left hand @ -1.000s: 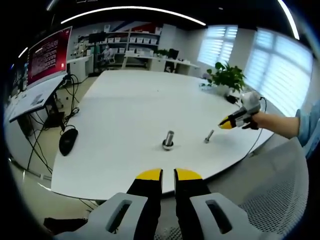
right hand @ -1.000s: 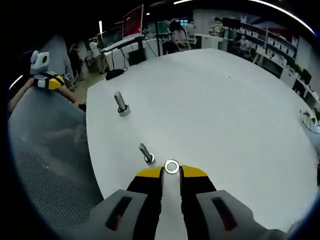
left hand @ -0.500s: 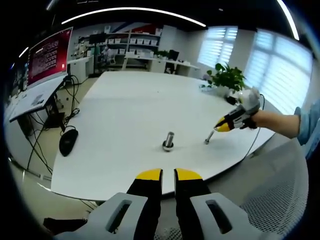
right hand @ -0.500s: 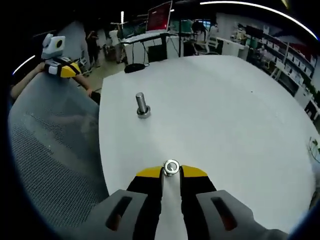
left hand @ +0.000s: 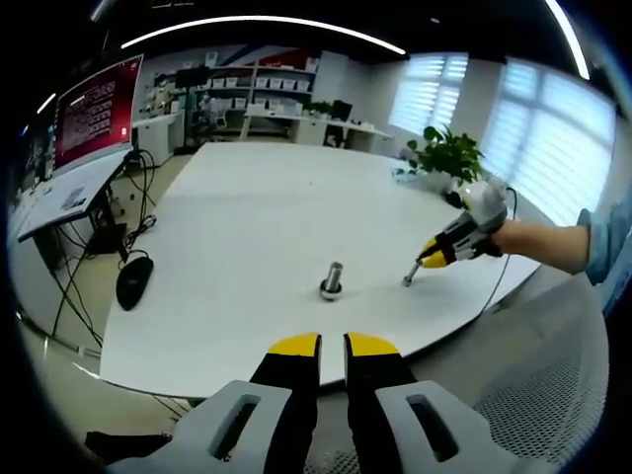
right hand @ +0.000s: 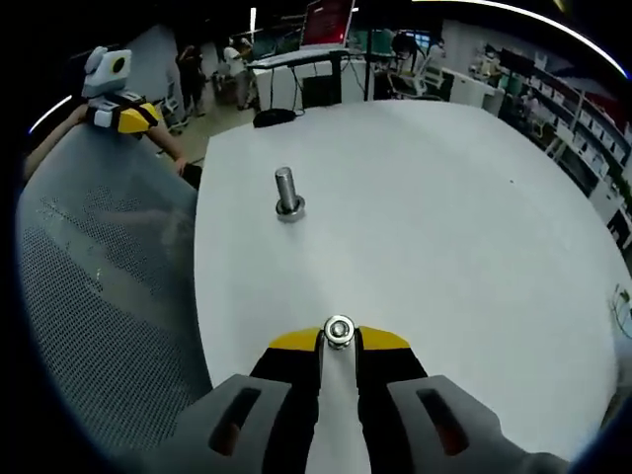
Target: Place the washer onto the threaded stud by aligning its center hole with the stud, sliding it down to the base, and recovering from edge contact or off-axis alignment until the washer reaches the visible bottom stop.
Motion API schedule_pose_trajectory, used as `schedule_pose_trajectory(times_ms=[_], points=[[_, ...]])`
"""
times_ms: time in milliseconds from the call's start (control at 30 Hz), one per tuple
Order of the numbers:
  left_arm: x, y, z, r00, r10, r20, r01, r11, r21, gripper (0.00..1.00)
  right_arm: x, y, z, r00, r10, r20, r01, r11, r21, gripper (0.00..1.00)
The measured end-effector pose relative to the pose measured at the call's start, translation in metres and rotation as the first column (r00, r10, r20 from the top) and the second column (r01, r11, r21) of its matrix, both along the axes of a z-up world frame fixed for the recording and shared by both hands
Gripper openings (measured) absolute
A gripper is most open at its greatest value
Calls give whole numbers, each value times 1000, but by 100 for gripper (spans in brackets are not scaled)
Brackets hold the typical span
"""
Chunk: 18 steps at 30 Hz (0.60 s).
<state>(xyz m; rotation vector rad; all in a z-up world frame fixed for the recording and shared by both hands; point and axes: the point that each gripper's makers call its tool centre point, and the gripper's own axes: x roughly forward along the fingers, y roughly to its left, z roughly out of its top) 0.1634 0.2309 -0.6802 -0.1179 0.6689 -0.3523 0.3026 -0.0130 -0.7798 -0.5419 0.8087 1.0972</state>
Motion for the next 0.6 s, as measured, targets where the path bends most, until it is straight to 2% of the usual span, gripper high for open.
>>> schedule_pose_trajectory(times_ms=[200,600], points=[[0,0,1,1000,3,3,-3,1000,-3,6,1,0,-4,1000,6,-3,-6,1000,-23,14],[0,1,-1,1000,5,-5,-5,1000,-1,6,2,0,-32,998,33,-48,-38,994,-104,15]])
